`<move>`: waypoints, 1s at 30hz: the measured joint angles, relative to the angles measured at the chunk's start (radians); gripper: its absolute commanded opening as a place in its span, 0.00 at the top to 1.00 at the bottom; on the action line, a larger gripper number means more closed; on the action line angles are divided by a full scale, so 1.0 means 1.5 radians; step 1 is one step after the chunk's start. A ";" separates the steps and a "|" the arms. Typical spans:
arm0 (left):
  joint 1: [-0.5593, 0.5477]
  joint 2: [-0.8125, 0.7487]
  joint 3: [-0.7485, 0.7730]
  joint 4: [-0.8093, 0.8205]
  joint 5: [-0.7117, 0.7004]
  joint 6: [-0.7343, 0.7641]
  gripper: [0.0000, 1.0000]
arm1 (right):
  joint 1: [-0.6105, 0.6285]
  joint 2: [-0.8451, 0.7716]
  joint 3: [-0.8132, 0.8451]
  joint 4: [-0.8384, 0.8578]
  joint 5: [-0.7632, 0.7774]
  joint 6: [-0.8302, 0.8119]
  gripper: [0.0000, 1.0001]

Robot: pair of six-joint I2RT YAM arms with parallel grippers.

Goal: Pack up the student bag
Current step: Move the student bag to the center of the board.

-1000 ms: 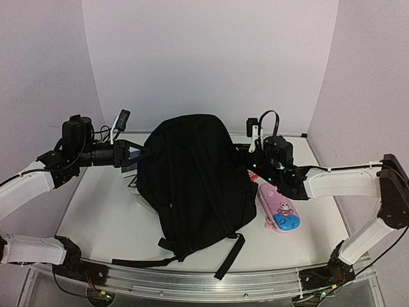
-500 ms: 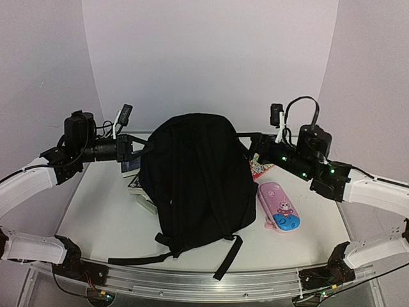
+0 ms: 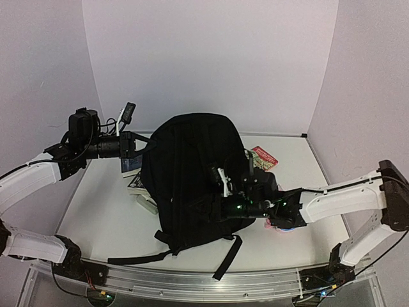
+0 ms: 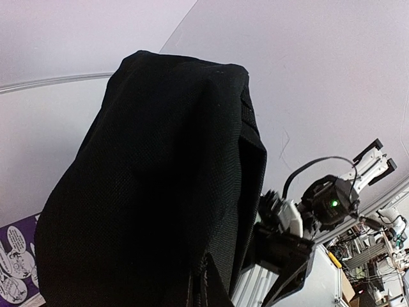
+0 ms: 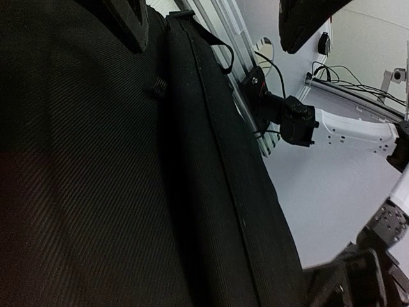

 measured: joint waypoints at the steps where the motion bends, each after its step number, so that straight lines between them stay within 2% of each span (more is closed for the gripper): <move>1: 0.000 0.000 0.000 0.000 0.000 -0.002 1.00 | 0.008 0.018 0.001 0.009 0.000 0.007 0.38; 6: 0.000 0.001 0.000 0.000 0.000 -0.006 1.00 | 0.030 0.095 0.007 0.033 0.012 0.040 0.44; 11: 0.000 0.001 0.000 -0.001 0.000 -0.005 1.00 | 0.030 0.112 0.009 0.041 0.033 0.054 0.45; 14: 0.000 0.001 0.000 -0.001 0.000 -0.005 1.00 | 0.031 0.123 0.020 0.060 0.033 0.054 0.53; 17: 0.000 0.004 0.002 -0.004 -0.003 -0.005 1.00 | 0.033 0.138 0.038 0.069 0.029 0.054 0.77; 20: 0.000 0.021 0.030 -0.035 -0.023 -0.012 1.00 | 0.034 0.157 0.080 0.063 0.012 0.064 0.89; 26: 0.001 0.054 0.093 -0.125 -0.088 -0.038 1.00 | 0.043 0.143 0.130 0.051 -0.017 0.098 0.99; 30: 0.001 0.065 0.106 -0.171 -0.098 -0.041 1.00 | 0.053 0.135 0.174 0.010 -0.013 0.074 1.00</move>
